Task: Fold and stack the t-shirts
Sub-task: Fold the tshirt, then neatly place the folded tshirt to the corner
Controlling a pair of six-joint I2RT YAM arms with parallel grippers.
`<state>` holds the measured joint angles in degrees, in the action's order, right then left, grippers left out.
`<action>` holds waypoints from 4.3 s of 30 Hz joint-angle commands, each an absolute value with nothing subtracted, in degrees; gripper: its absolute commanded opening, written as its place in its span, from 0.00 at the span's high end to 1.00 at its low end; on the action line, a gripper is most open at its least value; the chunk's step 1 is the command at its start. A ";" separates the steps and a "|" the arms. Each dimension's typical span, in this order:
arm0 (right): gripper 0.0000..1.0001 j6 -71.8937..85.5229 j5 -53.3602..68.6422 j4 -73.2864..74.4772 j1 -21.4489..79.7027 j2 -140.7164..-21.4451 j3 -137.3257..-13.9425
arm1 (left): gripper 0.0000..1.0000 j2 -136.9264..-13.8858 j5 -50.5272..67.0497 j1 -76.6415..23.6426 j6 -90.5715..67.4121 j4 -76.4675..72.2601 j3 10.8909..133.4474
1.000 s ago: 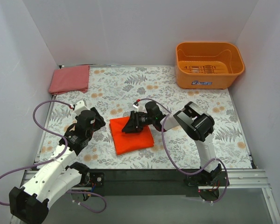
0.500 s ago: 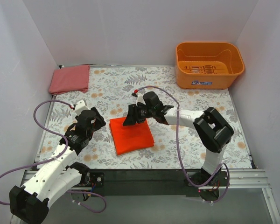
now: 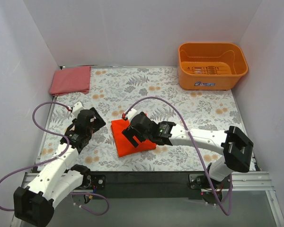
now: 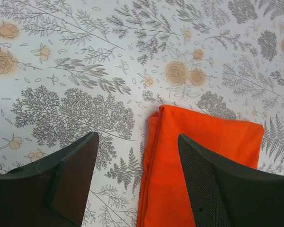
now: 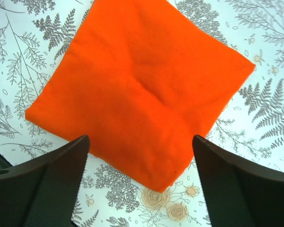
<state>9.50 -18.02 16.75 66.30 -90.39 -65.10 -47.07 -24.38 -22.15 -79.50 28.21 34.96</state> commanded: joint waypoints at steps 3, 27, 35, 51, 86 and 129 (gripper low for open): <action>0.01 6.95 -25.08 17.49 67.24 -85.52 -64.51 | 0.33 -50.70 -13.46 -12.15 -78.84 25.41 34.89; 0.46 -3.69 -12.83 17.23 79.98 -111.61 -78.75 | 0.34 -57.66 -5.01 -1.41 -78.84 25.75 34.89; 0.49 -3.87 -14.23 18.02 80.42 -114.69 -79.37 | 0.34 -59.41 -2.73 -1.41 -78.49 25.49 35.07; 0.99 0.87 -16.44 14.51 79.01 -103.72 -74.54 | 0.27 -64.16 20.21 -1.49 -82.35 24.18 28.75; 0.99 5.62 -14.50 9.58 75.94 -100.55 -70.05 | 0.32 -57.75 17.67 -15.38 -107.22 11.78 15.56; 0.35 8.00 -18.36 8.17 75.85 -97.74 -67.24 | 1.00 -70.91 4.83 -19.25 -97.84 1.05 22.91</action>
<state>7.70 -15.03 9.78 75.85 -101.34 -68.55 -68.23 7.66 -20.16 -104.79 -0.27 18.15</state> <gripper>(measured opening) 0.594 0.066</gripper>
